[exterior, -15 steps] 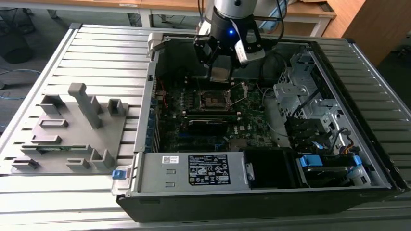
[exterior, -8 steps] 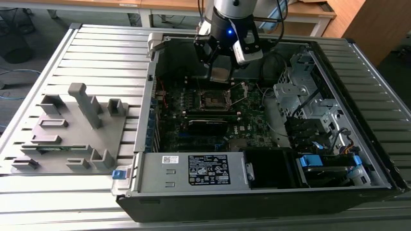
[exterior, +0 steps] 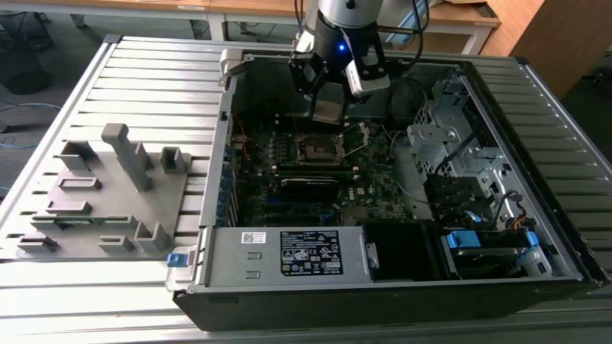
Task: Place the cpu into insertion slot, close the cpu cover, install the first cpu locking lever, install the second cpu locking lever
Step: 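Place the cpu into insertion slot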
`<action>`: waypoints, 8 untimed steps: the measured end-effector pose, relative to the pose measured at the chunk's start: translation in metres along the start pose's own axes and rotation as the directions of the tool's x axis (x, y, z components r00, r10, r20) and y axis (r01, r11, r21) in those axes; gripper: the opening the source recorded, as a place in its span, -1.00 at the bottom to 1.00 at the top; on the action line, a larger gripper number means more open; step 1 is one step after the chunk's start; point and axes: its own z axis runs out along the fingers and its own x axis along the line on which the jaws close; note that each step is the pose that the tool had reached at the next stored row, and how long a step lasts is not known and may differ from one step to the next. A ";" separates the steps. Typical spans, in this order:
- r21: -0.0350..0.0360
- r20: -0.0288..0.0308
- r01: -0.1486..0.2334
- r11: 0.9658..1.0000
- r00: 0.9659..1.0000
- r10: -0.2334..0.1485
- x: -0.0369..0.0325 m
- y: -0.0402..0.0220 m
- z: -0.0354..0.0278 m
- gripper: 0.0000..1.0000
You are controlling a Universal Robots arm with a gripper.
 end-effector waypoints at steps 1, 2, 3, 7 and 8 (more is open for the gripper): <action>0.000 0.001 -0.006 1.000 1.000 0.006 0.0000 0.0000 0.0000 0.07; 0.000 0.002 -0.019 1.000 1.000 0.019 0.0000 0.0000 0.0001 0.07; -0.001 0.003 -0.037 0.999 0.999 0.037 0.0000 -0.0001 0.0003 0.07; -0.002 0.008 -0.092 0.996 0.996 0.092 0.0000 -0.0001 0.0007 0.07; -0.002 0.008 -0.093 0.996 0.996 0.093 0.0000 -0.0001 0.0007 0.07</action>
